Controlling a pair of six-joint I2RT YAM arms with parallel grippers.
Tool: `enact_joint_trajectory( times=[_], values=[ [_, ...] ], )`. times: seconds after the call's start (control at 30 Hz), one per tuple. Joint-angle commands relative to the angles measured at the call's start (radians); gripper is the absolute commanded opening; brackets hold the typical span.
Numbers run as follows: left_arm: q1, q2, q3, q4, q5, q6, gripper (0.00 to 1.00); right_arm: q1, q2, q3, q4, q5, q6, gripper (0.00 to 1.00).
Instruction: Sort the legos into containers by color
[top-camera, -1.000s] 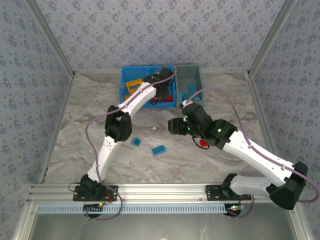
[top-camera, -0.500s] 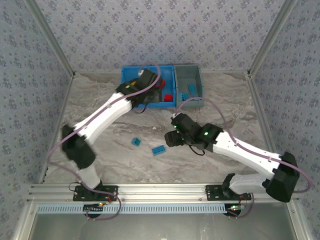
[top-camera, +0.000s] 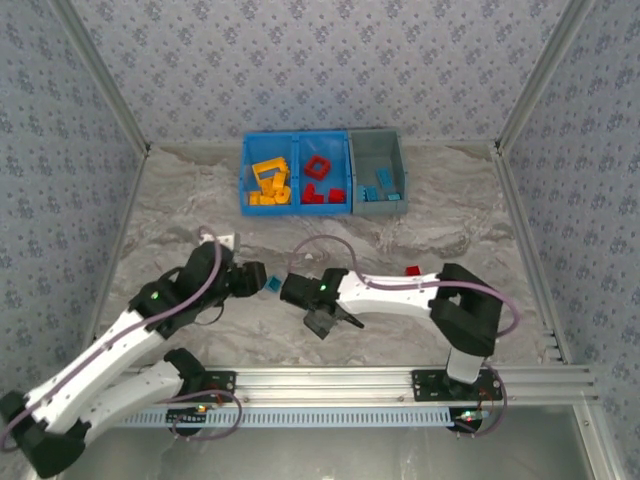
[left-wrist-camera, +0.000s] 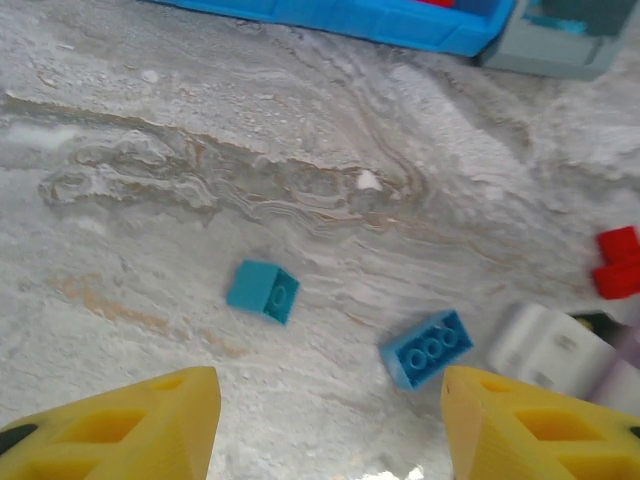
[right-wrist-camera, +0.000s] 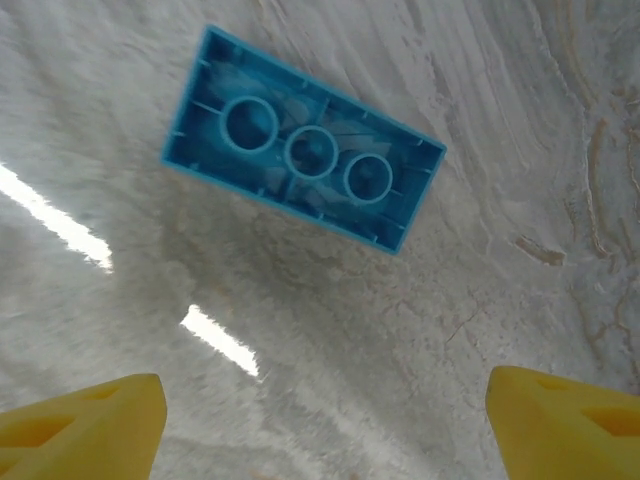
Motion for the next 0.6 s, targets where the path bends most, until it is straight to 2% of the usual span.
enact_joint_trajectory(
  times=[0.0, 0.1, 0.33, 0.57],
  values=[
    [-0.005, -0.112, -0.049, 0.002, 0.078, -0.055, 0.62, -0.039, 0.050, 0.050, -0.007, 0.058, -0.049, 0.86],
    [-0.007, -0.177, -0.071, -0.049, 0.084, -0.076, 0.62, -0.099, 0.079, 0.078, 0.034, 0.039, -0.067, 0.86],
    [-0.007, -0.198, -0.079, -0.047, 0.123, -0.069, 0.62, -0.236, 0.172, 0.173, 0.080, -0.150, -0.113, 0.81],
    [-0.006, -0.156, -0.071, -0.022, 0.151, -0.055, 0.62, -0.277, 0.208, 0.207, 0.121, -0.219, -0.142, 0.79]
  ],
)
